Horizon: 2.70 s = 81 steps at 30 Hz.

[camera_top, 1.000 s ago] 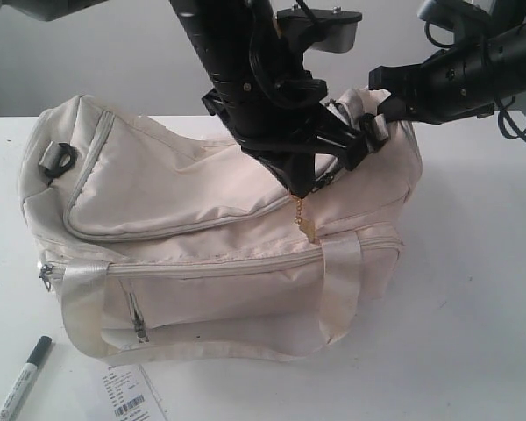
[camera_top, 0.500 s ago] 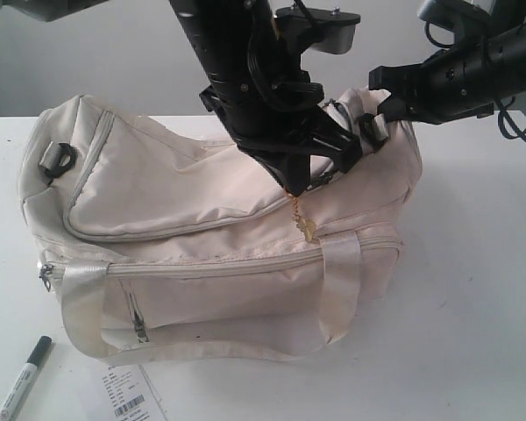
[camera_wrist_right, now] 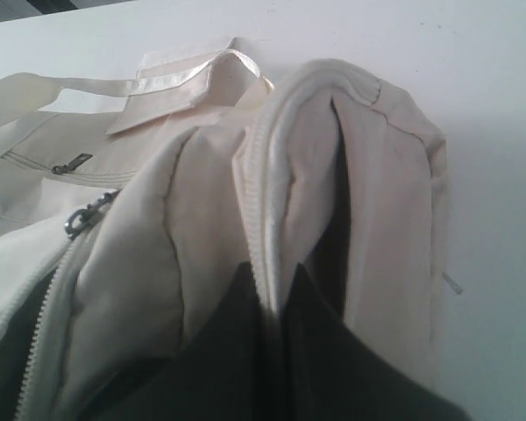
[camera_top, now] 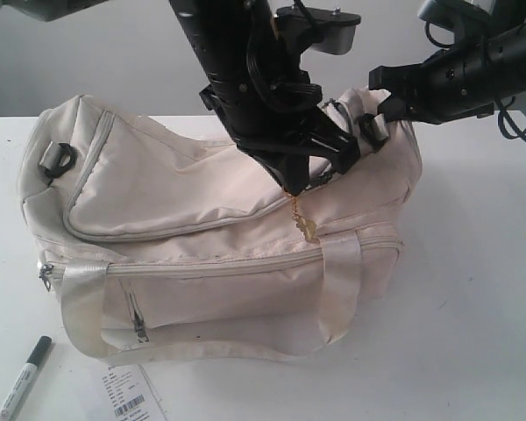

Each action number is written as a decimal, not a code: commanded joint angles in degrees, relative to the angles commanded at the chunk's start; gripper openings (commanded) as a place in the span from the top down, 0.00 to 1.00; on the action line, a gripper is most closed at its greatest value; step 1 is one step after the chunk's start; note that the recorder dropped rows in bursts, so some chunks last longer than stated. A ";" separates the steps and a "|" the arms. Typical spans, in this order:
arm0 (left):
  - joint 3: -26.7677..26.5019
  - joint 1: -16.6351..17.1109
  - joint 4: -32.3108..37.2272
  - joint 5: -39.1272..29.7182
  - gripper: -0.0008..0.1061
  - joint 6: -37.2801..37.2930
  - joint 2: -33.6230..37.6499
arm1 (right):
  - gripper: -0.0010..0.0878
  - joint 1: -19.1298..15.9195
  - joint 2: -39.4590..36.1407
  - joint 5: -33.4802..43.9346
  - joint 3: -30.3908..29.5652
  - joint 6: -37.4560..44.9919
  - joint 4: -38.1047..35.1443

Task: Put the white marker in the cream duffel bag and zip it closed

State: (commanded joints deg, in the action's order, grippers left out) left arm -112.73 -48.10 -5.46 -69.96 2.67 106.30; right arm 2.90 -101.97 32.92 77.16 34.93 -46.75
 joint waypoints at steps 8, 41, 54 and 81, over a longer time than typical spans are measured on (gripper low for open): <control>0.00 0.00 0.36 0.00 0.99 -3.29 0.11 | 0.99 0.00 0.00 0.00 0.00 0.00 0.00; 0.00 0.00 0.36 0.00 0.99 -10.65 0.11 | 0.18 -0.20 1.62 0.33 0.00 -0.25 2.75; 0.00 0.00 0.36 0.00 0.99 -10.45 0.11 | 0.18 -0.20 11.10 3.58 0.00 -8.25 12.31; 0.00 0.00 0.36 0.00 0.99 -10.56 0.11 | 0.27 -0.20 14.51 15.09 0.00 -17.24 19.33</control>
State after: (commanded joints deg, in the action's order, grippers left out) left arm -112.73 -48.10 -5.10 -69.96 -7.89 106.41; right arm 2.70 -87.47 48.02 77.16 17.69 -27.42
